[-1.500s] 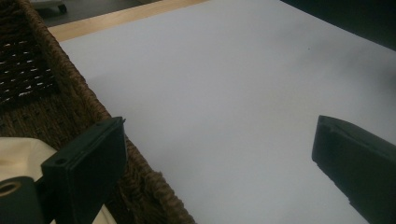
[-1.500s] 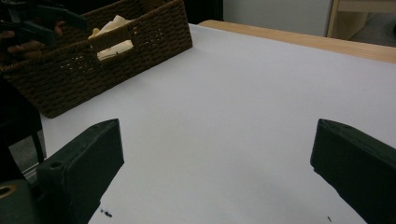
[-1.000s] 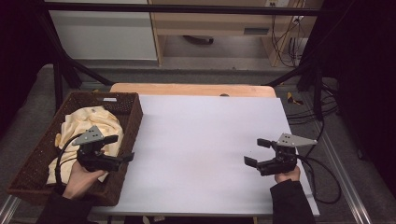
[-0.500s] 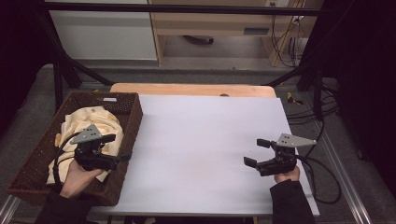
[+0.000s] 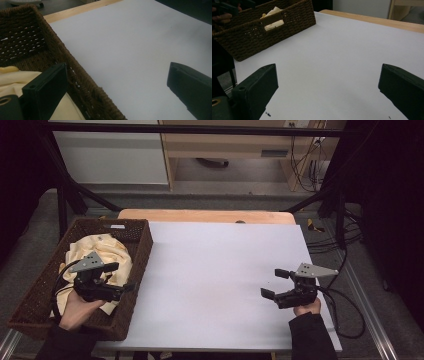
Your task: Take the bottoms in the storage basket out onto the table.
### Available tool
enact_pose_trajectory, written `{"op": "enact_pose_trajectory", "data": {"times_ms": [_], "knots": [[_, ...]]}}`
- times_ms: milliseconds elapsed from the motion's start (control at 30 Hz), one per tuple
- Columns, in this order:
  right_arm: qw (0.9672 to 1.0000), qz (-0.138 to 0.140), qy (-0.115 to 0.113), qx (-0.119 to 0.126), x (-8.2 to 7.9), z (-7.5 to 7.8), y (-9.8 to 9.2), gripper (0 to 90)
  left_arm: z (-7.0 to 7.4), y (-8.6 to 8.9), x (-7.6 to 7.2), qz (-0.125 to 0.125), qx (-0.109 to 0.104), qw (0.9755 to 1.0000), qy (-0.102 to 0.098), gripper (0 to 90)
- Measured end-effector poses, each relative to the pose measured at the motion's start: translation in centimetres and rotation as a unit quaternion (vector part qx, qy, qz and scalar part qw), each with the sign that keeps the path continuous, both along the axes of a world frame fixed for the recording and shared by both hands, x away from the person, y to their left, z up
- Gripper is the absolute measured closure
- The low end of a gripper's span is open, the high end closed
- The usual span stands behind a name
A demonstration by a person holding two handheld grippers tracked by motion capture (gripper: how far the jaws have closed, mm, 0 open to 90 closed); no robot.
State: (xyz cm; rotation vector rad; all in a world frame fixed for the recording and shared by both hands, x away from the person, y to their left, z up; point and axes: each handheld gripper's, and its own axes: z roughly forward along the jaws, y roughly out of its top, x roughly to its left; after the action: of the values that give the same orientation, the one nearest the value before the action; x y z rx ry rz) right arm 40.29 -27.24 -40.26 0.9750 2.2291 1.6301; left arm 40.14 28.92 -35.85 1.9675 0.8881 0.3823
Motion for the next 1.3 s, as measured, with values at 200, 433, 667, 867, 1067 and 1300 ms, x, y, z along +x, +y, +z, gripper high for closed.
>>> {"op": "enact_pose_trajectory", "data": {"times_ms": [200, 433, 667, 867, 1067, 1300], "knots": [[1.0, 0.001, 0.001, -0.002, 0.0, -0.1, 0.1, 3.2, 0.0, 1.4, 0.2, 0.022, 0.007, 0.9997, 0.004, 3.2], [1.0, 0.002, 0.001, -0.002, 0.0, 0.0, 0.1, 3.2, 0.0, 3.4, 0.4, 0.052, 0.012, 0.9984, 0.015, 3.2], [1.0, 0.002, 0.001, -0.004, 0.0, -0.1, 0.1, 3.3, 0.2, 5.0, 0.7, 0.069, 0.018, 0.9972, 0.024, 3.2], [1.0, -0.001, 0.002, -0.006, 0.0, -0.1, 0.1, 3.2, 1.4, 6.0, 0.7, 0.075, 0.018, 0.9969, 0.018, 3.2], [0.9999, 0.003, 0.006, -0.013, 0.1, -0.3, 0.3, 3.5, 2.8, 6.6, 1.0, 0.089, 0.027, 0.9955, 0.021, 3.2], [0.9999, 0.001, 0.003, -0.011, 0.2, -0.3, 0.2, 3.5, 4.5, 6.7, 1.9, 0.099, 0.046, 0.9939, 0.018, 3.2]]}}
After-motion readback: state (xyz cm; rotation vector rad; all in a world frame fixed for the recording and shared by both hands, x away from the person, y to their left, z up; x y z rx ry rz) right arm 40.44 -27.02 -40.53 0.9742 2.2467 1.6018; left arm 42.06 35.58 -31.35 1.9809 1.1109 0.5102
